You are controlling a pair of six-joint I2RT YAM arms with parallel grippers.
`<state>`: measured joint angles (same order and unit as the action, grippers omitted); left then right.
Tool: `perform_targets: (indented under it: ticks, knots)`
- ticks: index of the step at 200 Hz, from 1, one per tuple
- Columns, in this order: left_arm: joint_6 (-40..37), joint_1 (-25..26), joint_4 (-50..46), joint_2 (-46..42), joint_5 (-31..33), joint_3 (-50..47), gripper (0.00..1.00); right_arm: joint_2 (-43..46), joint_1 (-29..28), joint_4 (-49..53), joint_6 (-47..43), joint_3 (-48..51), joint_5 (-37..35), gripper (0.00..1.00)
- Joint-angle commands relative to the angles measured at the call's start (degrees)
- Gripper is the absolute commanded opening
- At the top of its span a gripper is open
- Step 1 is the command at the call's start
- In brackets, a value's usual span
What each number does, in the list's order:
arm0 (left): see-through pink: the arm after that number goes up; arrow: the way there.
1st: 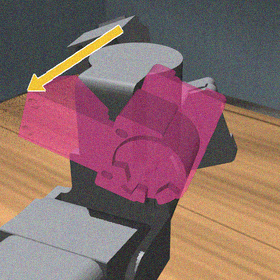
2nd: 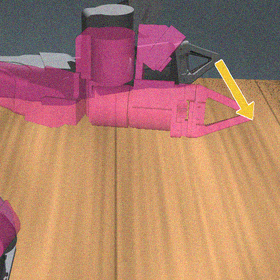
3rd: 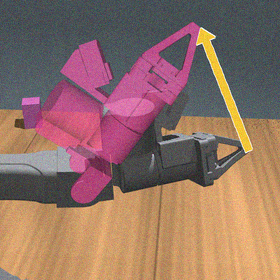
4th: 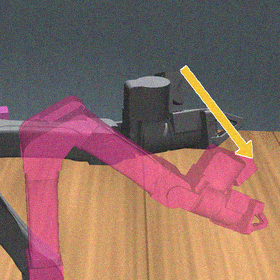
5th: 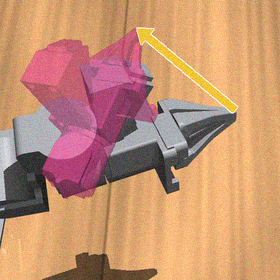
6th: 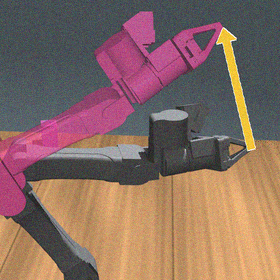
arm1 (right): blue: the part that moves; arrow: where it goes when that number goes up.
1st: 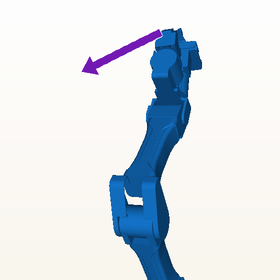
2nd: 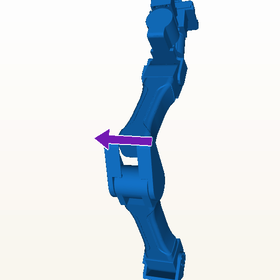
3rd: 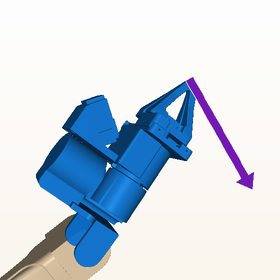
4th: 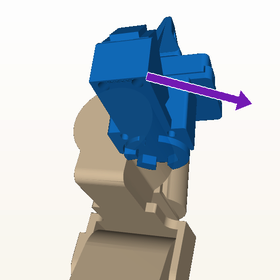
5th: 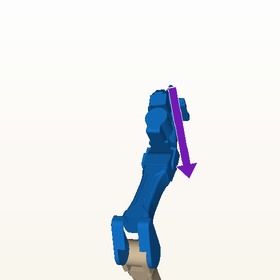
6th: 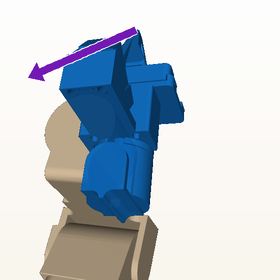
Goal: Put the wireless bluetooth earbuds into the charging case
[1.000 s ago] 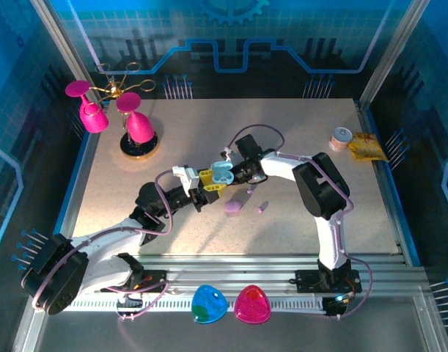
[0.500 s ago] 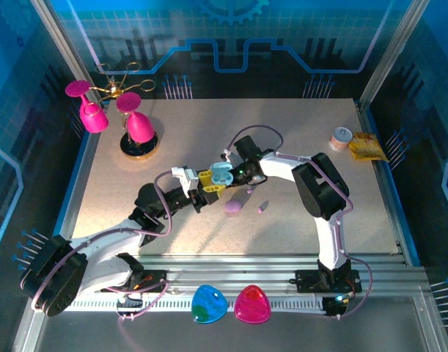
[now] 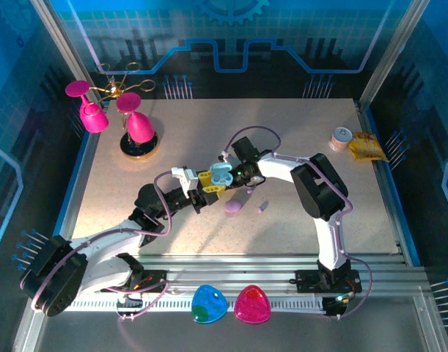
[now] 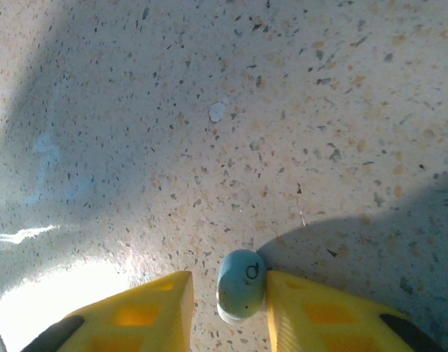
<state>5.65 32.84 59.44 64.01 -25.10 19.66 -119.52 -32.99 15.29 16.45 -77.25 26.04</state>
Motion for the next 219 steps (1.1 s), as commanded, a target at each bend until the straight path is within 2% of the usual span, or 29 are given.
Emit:
perform_targets:
  ticks: [1,124,184,219]
  knots:
    - [0.3,-0.3,2.5,-1.3,-0.1,-0.8,0.20,-0.3,-0.7,1.4,0.1,-0.7,0.5,0.24]
    - [-0.4,-0.3,0.9,-3.1,0.5,-1.2,0.20,2.5,-0.6,-0.4,2.5,1.7,-3.0,0.16]
    - [-1.1,-0.3,-0.4,-4.2,0.9,-1.4,0.21,9.1,-0.6,-2.9,5.0,8.6,-11.7,0.16]
    - [-1.3,-0.3,-0.5,-4.1,1.0,-1.1,0.21,15.2,-0.5,-5.5,6.7,14.9,-19.2,0.16]
